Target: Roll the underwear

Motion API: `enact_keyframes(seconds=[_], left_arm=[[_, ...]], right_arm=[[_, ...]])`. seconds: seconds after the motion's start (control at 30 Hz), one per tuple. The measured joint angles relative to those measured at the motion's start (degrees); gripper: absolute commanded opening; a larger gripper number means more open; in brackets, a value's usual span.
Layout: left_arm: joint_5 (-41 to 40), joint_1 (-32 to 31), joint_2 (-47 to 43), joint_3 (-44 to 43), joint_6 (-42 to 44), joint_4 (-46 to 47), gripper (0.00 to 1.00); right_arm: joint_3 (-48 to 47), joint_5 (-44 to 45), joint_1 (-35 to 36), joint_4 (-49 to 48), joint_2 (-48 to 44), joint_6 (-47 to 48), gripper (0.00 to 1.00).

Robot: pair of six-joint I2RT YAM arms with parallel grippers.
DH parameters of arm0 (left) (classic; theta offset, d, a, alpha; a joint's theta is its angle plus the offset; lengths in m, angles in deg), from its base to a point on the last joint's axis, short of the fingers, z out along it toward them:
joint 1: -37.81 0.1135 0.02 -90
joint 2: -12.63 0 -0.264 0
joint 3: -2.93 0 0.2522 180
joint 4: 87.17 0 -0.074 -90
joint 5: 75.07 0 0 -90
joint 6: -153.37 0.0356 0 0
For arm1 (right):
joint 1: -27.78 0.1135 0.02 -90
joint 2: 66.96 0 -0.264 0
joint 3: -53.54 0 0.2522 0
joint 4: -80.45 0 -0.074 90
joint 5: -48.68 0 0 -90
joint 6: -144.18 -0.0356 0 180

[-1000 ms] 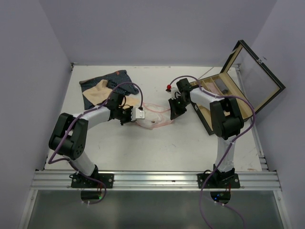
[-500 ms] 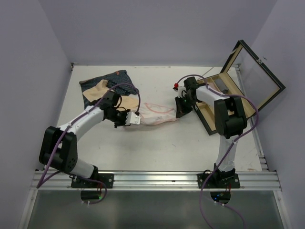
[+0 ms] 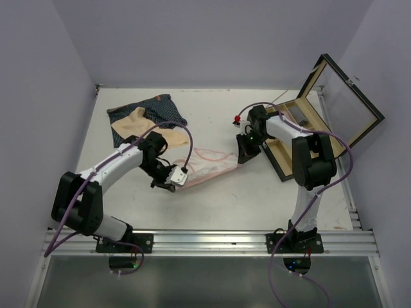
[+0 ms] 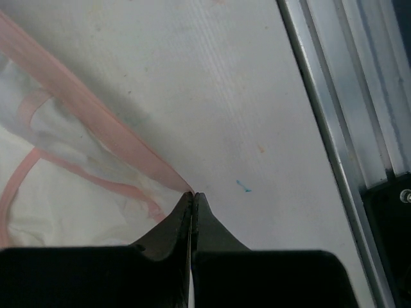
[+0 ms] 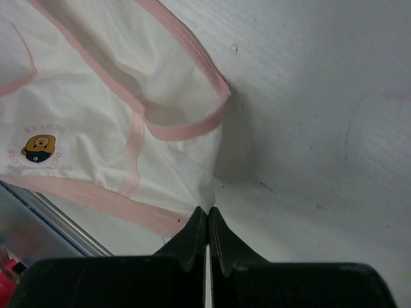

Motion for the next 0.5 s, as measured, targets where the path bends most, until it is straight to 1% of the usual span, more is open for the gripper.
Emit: enact_keyframes(seconds=[0.13, 0.17, 0.23, 0.3, 0.33, 0.4, 0.5], left_arm=[[1.1, -6.1, -3.0, 4.8, -2.0, 1.6, 0.00], [1.4, -7.6, -3.6, 5.9, -3.3, 2.6, 0.08], [2.3, -10.8, -4.4, 7.6, -6.4, 5.3, 0.18], [2.9, -14.3, -4.5, 8.4, -10.0, 8.3, 0.33], [3.2, -16.0, -4.5, 8.5, -12.0, 10.3, 0.36], [3.8, -18.5, -4.5, 8.4, -16.2, 13.9, 0.38], [4.6, -19.8, -4.5, 7.0, -23.9, 19.3, 0.37]], right_arm=[[1.4, 0.0, 0.0, 0.7, -0.7, 0.0, 0.00], [1.9, 0.0, 0.0, 0.8, -0.9, 0.0, 0.00], [2.5, 0.0, 0.0, 0.8, -0.9, 0.0, 0.00], [2.8, 0.4, -0.1, 0.1, -0.9, 0.0, 0.00], [2.8, 0.5, -0.2, -0.5, -0.9, 0.0, 0.00], [2.3, 0.7, -0.2, -1.7, -0.8, 0.0, 0.00], [-2.2, 1.1, -0.1, -2.9, 0.7, 0.0, 0.20]])
